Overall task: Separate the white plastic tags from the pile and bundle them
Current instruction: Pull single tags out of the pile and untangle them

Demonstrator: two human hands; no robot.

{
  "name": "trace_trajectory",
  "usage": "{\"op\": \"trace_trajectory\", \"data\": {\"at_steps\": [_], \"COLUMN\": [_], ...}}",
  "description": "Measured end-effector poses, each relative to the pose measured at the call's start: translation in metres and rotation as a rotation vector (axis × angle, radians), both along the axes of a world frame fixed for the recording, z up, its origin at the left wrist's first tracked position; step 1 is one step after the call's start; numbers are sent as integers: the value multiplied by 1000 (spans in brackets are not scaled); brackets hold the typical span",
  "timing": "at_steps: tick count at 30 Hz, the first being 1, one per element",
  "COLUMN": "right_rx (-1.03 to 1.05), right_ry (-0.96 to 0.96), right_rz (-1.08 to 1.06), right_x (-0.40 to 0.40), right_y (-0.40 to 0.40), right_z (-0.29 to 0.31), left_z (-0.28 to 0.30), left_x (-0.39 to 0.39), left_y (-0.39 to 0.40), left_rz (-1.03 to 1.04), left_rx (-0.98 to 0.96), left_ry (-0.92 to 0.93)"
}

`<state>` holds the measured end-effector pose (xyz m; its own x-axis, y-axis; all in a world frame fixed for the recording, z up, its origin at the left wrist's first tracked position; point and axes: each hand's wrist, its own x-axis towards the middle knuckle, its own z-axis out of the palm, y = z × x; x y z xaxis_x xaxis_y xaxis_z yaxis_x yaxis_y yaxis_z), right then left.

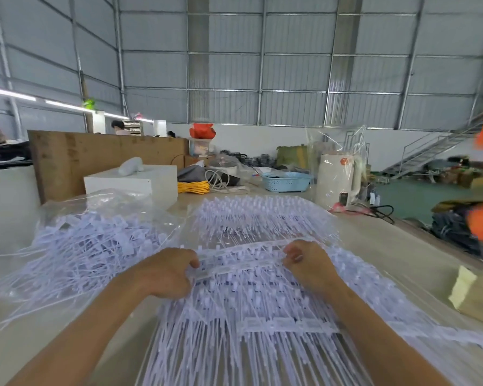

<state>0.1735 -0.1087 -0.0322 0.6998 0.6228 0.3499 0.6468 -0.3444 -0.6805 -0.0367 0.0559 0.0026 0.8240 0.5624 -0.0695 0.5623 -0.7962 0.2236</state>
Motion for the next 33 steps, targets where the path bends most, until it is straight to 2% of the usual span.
{"op": "trace_trajectory", "data": {"at_steps": [3, 7, 10, 12, 14, 16, 18, 20, 22, 25, 28, 30, 32, 33], "right_rx": [-127, -245, -281, -271, -322, -336, -231, -92, 9, -20, -322, -609, -906, -982], "right_ry": [-134, -298, -405, -390, -368, -331, -326, -444, -630, -786, -717, -530, -347, -237], "right_rz": [19, -60, -106, -90, -118, -176, -248, -372, -553, -749, -837, -762, -501, -361], "right_x": [-4, -12, -14, -13, -8, -4, -2, -2, -4, -5, -2, 2, 5, 5], "right_y": [-2, -2, -4, -7, -11, -19, -31, -43, -56, -71, -82, -83, -83, -84], "right_z": [1, 4, 9, 14, 18, 24, 35, 54, 73, 90, 93, 88, 82, 81], "left_z": [2, 8, 12, 18, 22, 21, 15, 8, 2, -2, -6, -13, -21, -24], "left_x": [-4, -3, 0, -1, -4, -6, -5, -1, 4, 14, 22, 26, 29, 31], "left_y": [4, 5, 1, -7, -11, -9, -4, -2, -2, -7, -12, -14, -18, -20], "left_rz": [-3, 39, -80, -204, -224, -195, -102, -28, -29, -14, 33, 80, 96, 92], "left_rx": [-25, 236, 418, 568, 566, 542, 544, 348, 55, -371, -795, -836, -787, -776], "left_ry": [6, -226, -632, -929, -1134, -1182, -1101, -1022, -1048, -1124, -1167, -1126, -1063, -1044]}}
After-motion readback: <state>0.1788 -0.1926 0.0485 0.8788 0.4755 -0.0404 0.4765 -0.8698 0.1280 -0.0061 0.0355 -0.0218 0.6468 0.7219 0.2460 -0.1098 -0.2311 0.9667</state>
